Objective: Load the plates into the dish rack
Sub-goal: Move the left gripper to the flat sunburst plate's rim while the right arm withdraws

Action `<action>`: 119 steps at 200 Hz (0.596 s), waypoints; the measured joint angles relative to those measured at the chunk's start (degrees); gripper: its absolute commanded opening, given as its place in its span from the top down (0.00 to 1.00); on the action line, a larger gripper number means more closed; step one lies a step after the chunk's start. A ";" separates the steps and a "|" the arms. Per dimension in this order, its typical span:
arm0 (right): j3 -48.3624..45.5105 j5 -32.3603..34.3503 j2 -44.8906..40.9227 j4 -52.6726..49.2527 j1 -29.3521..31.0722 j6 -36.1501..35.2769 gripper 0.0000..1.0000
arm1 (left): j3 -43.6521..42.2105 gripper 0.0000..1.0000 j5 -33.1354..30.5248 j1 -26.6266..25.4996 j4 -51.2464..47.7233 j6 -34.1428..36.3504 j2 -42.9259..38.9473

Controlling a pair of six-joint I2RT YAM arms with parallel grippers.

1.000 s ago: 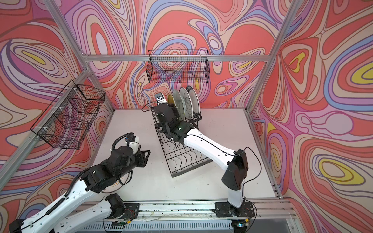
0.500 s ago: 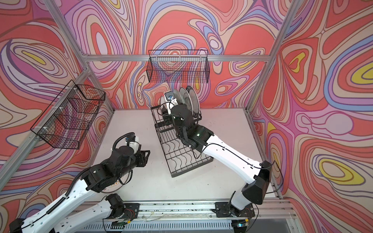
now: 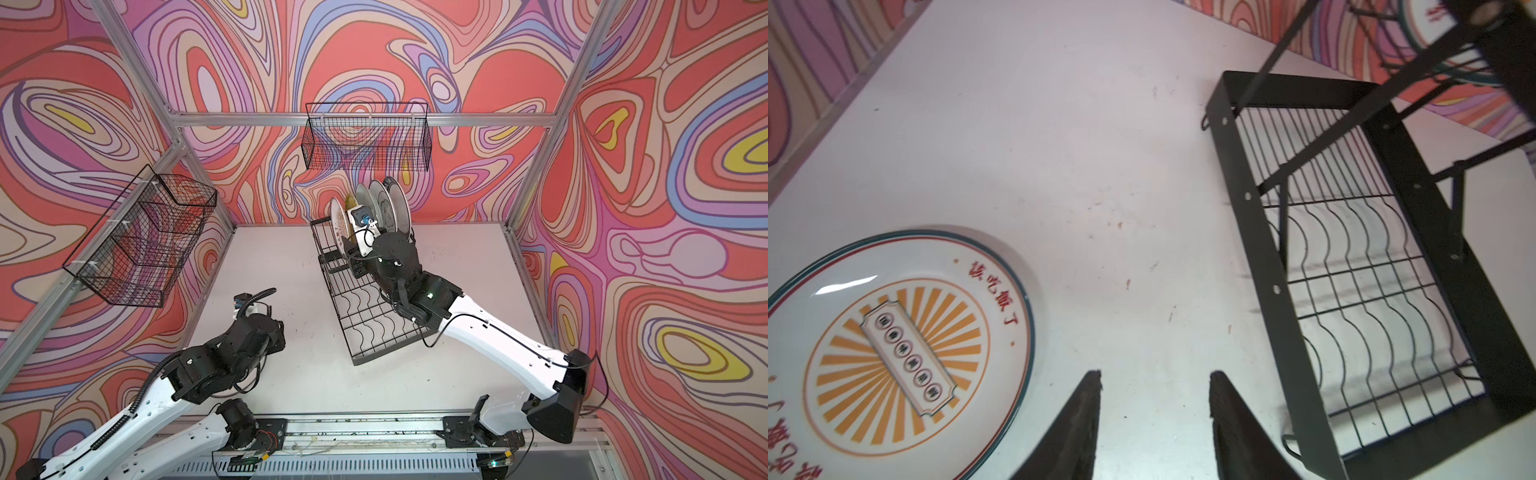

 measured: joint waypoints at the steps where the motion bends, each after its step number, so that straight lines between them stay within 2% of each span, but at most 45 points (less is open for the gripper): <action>1: -0.07 -0.07 -0.13 -0.04 0.00 0.02 0.44 | -0.35 0.47 -0.17 0.07 -0.20 -0.31 -0.33; 26: -2.23 -0.92 -4.09 -0.96 0.00 0.66 0.44 | -5.51 0.47 -0.72 3.67 -1.77 -3.48 -5.35; 45: -4.46 -0.94 -7.21 -1.51 0.00 1.29 0.43 | -9.44 0.47 2.67 11.47 -1.01 -3.54 -6.91; 67: -7.32 -0.92 -10.38 -2.43 0.00 2.19 0.42 | -14.97 0.48 9.51 20.90 3.21 -2.84 -7.26; 92: -9.79 -0.96 -12.66 -3.65 0.00 2.84 0.42 | -19.34 0.49 16.74 27.65 8.04 -1.53 -4.24; 119: -11.28 -0.79 -13.53 -5.35 0.00 3.34 0.42 | -19.65 0.49 20.72 30.08 12.66 -0.02 0.83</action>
